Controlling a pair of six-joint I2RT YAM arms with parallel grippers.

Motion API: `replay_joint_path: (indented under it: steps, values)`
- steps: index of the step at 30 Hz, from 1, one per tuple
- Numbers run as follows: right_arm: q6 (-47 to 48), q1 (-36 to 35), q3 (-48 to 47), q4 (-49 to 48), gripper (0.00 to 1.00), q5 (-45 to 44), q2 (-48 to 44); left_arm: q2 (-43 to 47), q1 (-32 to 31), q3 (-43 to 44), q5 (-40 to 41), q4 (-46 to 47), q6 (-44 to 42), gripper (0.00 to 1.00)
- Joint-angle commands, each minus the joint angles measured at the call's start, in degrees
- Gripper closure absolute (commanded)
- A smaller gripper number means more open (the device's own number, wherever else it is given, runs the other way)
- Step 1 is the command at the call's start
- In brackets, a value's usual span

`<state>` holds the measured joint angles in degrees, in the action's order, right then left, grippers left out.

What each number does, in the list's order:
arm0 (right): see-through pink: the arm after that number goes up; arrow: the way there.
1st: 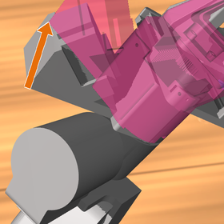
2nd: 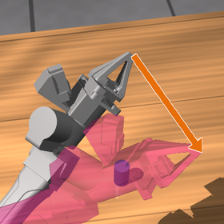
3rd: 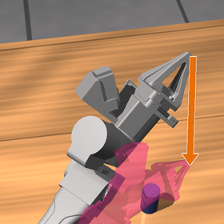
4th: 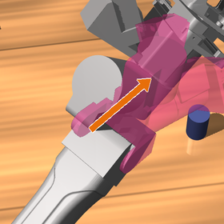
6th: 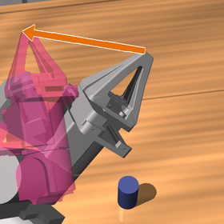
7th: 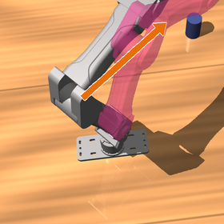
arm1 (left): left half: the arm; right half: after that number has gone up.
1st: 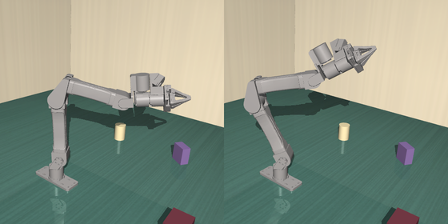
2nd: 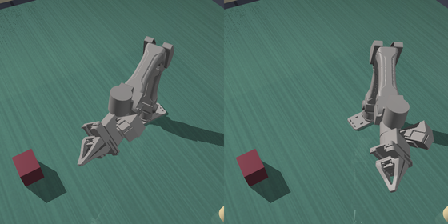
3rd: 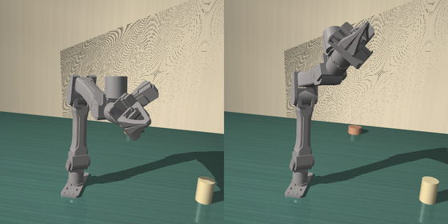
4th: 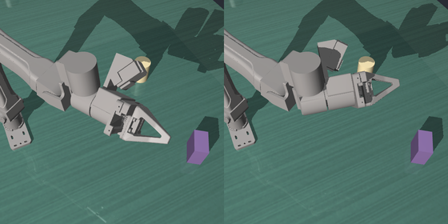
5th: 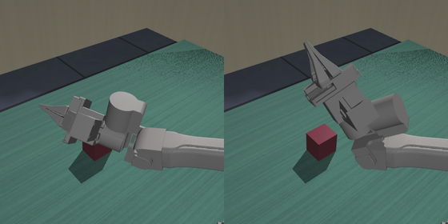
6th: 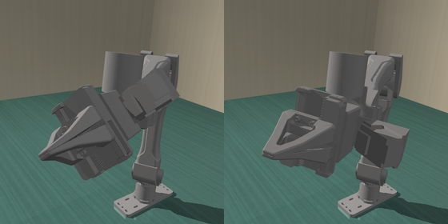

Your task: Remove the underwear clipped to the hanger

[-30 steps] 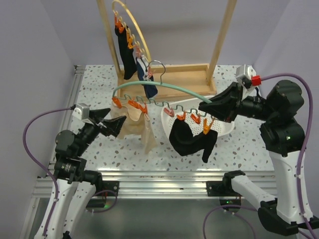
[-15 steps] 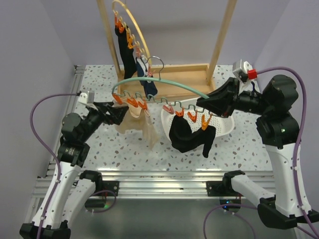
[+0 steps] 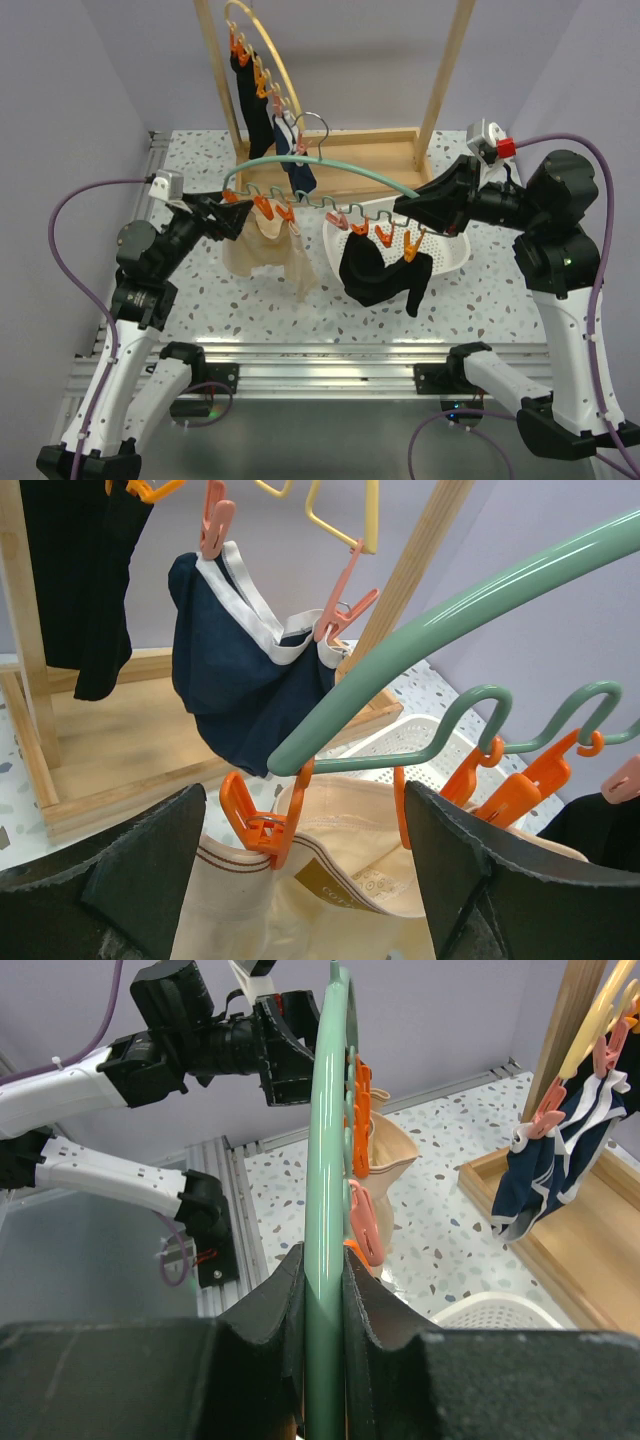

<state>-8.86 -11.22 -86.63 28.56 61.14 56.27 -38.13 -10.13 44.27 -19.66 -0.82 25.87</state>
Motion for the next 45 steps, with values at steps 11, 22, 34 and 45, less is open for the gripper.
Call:
replay_joint_path:
  steps: [11, 22, 34, 45]
  values:
    - [-2.30, -0.11, 0.50, -7.20, 1.00, 1.61, -0.37, -1.95, 0.64, 1.52, 0.32, 5.21, -0.82, 0.30]
    - [-2.39, -0.03, 0.41, -7.38, 1.00, 1.78, -0.46, -3.44, 0.55, 1.26, 0.06, 6.53, -0.29, 0.68]
    - [-1.86, -0.11, 0.59, -7.38, 1.00, 0.29, 0.33, -0.73, 0.55, 2.05, 4.10, 2.85, -1.08, 0.42]
    - [0.51, -0.55, 0.23, -5.97, 1.00, -2.43, 1.74, 11.49, 0.55, 1.70, 5.88, -6.56, -0.22, 0.12]
